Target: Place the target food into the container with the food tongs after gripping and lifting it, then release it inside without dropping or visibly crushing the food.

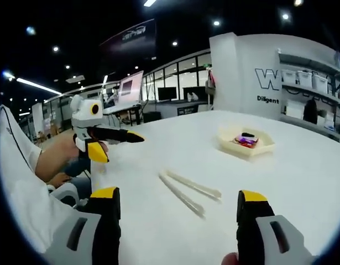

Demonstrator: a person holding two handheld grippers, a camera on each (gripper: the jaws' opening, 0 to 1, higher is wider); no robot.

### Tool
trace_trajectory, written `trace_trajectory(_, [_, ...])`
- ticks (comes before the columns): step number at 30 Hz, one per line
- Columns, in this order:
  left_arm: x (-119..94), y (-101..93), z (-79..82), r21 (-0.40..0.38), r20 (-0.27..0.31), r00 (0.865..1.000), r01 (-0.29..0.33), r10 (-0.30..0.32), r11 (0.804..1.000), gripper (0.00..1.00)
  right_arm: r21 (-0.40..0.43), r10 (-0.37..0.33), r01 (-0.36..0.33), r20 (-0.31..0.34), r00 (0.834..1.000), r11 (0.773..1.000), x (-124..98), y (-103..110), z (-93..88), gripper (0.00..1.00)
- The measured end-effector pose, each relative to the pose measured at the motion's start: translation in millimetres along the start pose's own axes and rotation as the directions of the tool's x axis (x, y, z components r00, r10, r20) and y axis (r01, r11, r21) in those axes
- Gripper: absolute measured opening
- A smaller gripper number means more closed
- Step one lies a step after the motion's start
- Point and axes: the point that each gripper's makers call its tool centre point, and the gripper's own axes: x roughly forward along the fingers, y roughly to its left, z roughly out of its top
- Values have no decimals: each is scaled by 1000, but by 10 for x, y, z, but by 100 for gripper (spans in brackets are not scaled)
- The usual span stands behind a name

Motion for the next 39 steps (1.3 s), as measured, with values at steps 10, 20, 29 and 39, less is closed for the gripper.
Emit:
trace_trajectory(10, [-60, -52, 55, 5, 3, 1000, -12, 12, 1000, 87, 3, -16, 16, -5, 1000, 1000, -88, 1, 17, 86])
trace_trajectory(20, [-102, -87, 86, 9, 0, 1000, -26, 26, 1000, 87, 5, -37, 37, -13, 999, 999, -143, 4, 50, 86])
trace_trajectory(29, [-157, -85, 50, -4, -8, 999, -43, 43, 999, 88, 2, -45, 46, -35, 998, 999, -172, 26, 45, 86])
trace_trajectory(39, [-194, -56, 57, -12, -6, 999, -54, 54, 998, 88, -8, -52, 52, -52, 997, 999, -189, 61, 52, 85])
